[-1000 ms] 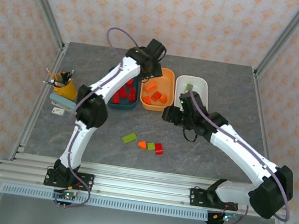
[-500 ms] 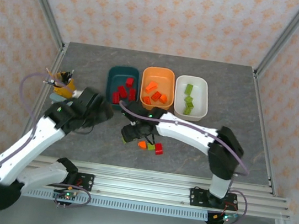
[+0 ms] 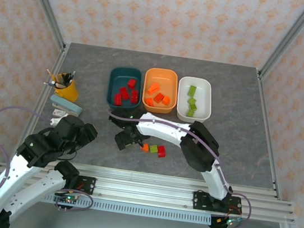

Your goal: Sort the legos into containers by color

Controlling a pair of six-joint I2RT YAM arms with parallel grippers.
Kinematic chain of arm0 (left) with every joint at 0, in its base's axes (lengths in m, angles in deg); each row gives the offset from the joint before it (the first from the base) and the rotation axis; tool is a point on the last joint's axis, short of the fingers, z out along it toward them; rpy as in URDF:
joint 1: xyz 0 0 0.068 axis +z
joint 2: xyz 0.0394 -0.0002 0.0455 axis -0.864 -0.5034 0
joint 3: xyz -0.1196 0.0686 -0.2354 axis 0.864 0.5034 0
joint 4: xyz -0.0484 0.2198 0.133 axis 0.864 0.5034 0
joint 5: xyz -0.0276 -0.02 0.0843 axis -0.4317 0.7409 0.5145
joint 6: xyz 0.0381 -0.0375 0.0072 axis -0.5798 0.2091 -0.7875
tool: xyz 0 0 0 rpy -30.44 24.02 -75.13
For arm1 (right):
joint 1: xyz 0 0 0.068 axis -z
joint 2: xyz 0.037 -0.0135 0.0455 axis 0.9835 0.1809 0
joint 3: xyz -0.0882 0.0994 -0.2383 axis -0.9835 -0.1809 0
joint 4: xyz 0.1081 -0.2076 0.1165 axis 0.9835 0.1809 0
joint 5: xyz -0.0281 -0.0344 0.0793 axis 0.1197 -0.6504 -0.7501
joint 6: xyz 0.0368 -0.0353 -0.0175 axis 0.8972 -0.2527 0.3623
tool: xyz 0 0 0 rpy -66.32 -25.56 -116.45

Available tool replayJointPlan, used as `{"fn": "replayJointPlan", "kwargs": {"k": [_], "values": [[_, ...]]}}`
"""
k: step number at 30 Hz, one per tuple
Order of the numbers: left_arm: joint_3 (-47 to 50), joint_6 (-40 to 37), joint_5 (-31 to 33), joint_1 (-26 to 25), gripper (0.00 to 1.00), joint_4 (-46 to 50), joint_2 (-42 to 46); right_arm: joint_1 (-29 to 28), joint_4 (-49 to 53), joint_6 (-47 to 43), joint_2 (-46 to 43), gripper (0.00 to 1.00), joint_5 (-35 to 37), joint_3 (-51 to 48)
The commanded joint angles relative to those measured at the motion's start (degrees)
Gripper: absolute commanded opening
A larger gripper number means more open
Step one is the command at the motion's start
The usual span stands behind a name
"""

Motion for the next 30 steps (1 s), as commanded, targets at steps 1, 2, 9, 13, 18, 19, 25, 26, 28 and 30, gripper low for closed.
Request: {"fn": "replayJointPlan", "kwargs": {"k": [1, 2, 9, 13, 18, 19, 25, 26, 28, 30], "values": [[-0.6, 0.0, 0.5, -0.2, 0.75, 0.9, -0.4, 0.0, 4.4, 2.5, 3.0, 0.88, 3.1, 3.1], [-0.6, -0.2, 0.1, -0.2, 0.75, 0.5, -0.4, 0.0, 4.6, 2.9, 3.6, 0.86, 3.4, 3.4], [-0.1, -1.3, -1.7, -0.2, 0.75, -1.7, -0.4, 0.1, 5.3, 4.6, 5.9, 0.73, 3.8, 5.2], [0.7, -0.9, -2.1, -0.2, 0.75, -2.4, 0.0, 0.6, 5.1, 5.1, 6.4, 0.66, 4.0, 5.0], [1.1, -0.7, -2.3, -0.2, 0.75, -2.5, 0.4, 1.0, 5.1, 5.3, 5.9, 0.59, 4.4, 5.0], [1.2, -0.8, -2.5, -0.2, 0.75, -2.7, 0.4, 1.0, 5.0, 5.4, 5.4, 0.58, 4.6, 5.0], [2.9, -2.5, -7.6, -0.2, 0.75, -9.4, -0.9, 2.6, 5.5, 5.9, -1.5, 0.58, 7.2, 4.4], [3.3, -2.9, -9.4, -0.2, 0.75, -11.9, -1.8, 3.5, 5.9, 6.1, -3.4, 0.58, 7.8, 3.8], [3.8, -3.4, -12.4, -0.4, 0.75, -16.4, -3.8, 6.1, 6.3, 6.4, -7.9, 0.58, 8.9, 2.3], [3.0, -4.2, -13.7, -1.2, 0.75, -20.0, -6.6, 9.5, 6.2, 6.6, -12.6, 0.58, 9.8, 0.1]]}}
